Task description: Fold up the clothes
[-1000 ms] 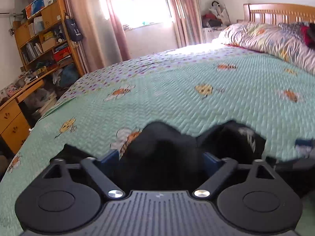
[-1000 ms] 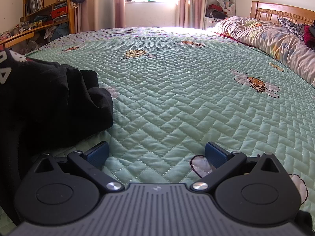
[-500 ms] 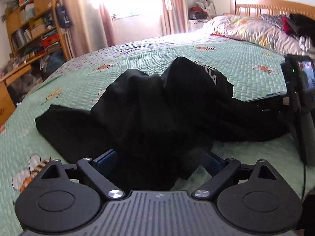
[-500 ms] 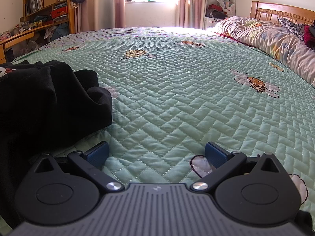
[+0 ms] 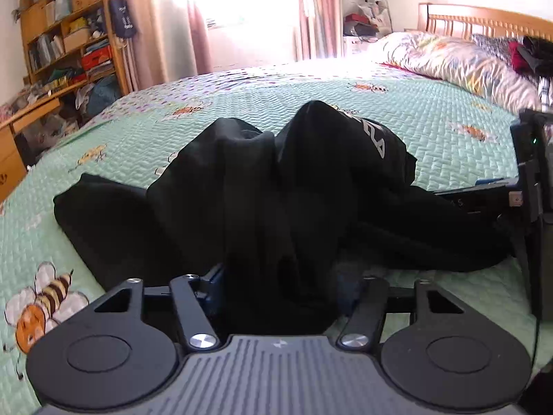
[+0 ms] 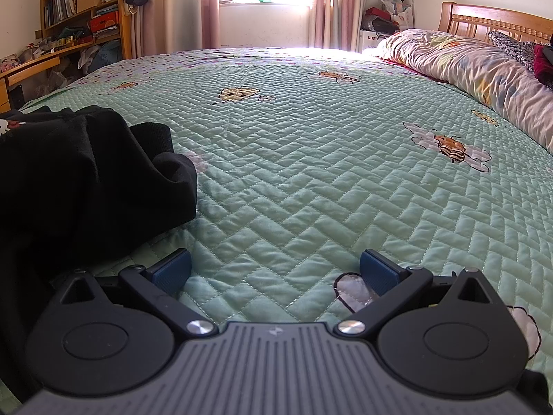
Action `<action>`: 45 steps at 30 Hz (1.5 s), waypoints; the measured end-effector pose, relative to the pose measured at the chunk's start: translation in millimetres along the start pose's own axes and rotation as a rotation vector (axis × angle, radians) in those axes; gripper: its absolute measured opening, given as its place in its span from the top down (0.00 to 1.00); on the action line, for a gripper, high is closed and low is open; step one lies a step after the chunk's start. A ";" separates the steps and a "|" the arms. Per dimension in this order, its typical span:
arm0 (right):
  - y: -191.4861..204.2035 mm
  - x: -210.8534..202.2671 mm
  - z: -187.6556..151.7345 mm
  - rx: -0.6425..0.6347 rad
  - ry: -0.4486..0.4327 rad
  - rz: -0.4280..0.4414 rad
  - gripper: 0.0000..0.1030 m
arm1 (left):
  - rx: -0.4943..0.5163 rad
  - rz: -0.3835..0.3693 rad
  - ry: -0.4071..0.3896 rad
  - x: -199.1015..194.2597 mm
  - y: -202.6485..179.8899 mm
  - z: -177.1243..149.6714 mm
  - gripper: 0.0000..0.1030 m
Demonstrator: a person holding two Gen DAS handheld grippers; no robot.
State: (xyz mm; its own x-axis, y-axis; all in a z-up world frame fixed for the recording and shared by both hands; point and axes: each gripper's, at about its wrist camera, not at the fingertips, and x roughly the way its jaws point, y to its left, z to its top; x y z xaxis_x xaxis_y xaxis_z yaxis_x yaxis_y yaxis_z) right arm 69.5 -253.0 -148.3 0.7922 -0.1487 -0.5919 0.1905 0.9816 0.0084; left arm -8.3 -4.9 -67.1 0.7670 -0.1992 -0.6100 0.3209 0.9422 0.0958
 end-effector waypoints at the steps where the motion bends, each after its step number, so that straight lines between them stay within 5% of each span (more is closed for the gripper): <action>1: 0.0 0.0 0.0 0.000 0.000 0.000 0.00 | 0.004 0.000 0.000 0.7 1.2 2.5 0.37; 8: -0.2 0.1 0.0 0.000 0.000 0.000 0.00 | 0.071 0.021 -0.017 29.7 -6.9 38.0 0.13; 9: -0.2 0.0 0.0 0.000 0.000 0.000 0.00 | 0.087 0.024 -0.020 36.0 -9.0 43.1 0.18; 12: -0.2 0.1 0.0 -0.001 0.000 -0.001 0.00 | 0.119 0.000 -0.022 50.0 -14.0 63.1 0.75; 17: 0.1 0.2 -0.1 -0.001 0.000 0.000 0.00 | 0.120 0.005 -0.085 47.6 -12.9 84.5 0.81; 20: 0.3 0.1 -0.1 -0.001 0.000 -0.001 0.00 | 0.103 0.017 -0.050 48.7 -3.7 71.2 0.70; 22: 0.1 0.1 0.0 -0.001 0.000 0.000 0.00 | 0.105 0.031 0.038 56.4 5.0 50.5 0.41; 24: 0.2 0.1 -0.1 -0.001 0.000 0.000 0.00 | 0.092 0.050 0.070 52.0 16.6 28.7 0.23; 30: 0.3 0.0 -0.1 0.000 0.000 0.000 0.00 | -0.046 0.053 -0.013 -6.5 56.8 -14.3 0.12; 34: 0.3 0.0 -0.1 0.000 0.000 0.000 0.00 | -0.042 0.087 -0.006 -19.6 58.1 -25.8 0.13; 45: 0.3 -0.1 -0.1 0.000 0.000 0.000 0.00 | -0.016 0.065 -0.020 -18.3 42.9 -8.9 0.12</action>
State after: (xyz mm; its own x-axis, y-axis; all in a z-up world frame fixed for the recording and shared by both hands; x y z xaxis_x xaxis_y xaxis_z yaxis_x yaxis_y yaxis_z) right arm 69.3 -252.7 -148.3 0.7922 -0.1484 -0.5920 0.1903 0.9817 0.0086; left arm -13.5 41.6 -58.8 0.7968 -0.1429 -0.5871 0.2617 0.9574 0.1222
